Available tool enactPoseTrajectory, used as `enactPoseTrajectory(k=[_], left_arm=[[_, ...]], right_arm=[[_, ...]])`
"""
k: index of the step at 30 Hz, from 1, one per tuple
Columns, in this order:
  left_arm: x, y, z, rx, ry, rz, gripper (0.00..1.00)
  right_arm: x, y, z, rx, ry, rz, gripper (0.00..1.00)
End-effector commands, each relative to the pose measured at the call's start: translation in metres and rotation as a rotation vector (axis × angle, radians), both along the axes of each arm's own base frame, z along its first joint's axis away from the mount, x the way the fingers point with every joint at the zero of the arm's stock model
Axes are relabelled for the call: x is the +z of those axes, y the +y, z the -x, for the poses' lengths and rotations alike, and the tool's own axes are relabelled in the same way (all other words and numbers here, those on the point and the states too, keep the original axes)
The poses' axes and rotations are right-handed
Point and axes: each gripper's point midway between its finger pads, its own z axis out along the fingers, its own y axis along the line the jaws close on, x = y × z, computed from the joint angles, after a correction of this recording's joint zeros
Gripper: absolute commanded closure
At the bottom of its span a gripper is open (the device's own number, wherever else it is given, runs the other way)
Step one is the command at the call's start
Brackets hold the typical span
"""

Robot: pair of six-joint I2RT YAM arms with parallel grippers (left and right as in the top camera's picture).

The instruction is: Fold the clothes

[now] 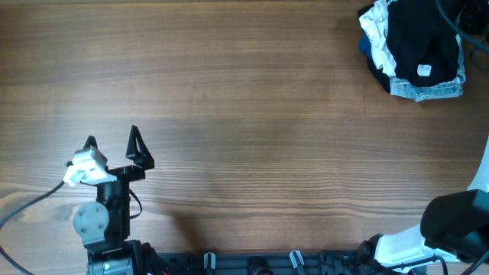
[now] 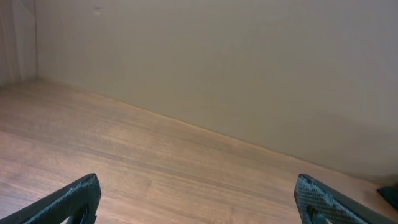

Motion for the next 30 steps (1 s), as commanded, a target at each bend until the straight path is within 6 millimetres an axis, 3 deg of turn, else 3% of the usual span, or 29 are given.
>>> enactPoseTrajectory(k=[1, 16, 19, 30], left_arm=[[-0.019, -0.001, 0.004, -0.002, 0.012, 0.003, 0.00], [-0.044, -0.007, 0.011, -0.002, 0.021, 0.004, 0.00], [-0.062, -0.011, 0.011, -0.019, 0.091, 0.016, 0.00], [-0.063, -0.010, 0.011, -0.012, 0.097, 0.017, 0.00]], right_arm=[[-0.003, 0.002, -0.002, 0.003, 0.005, -0.003, 0.00], [-0.003, 0.002, -0.002, 0.003, 0.005, -0.003, 0.00], [-0.003, 0.002, -0.002, 0.003, 0.005, -0.004, 0.00], [-0.003, 0.002, -0.002, 0.003, 0.005, -0.003, 0.00]])
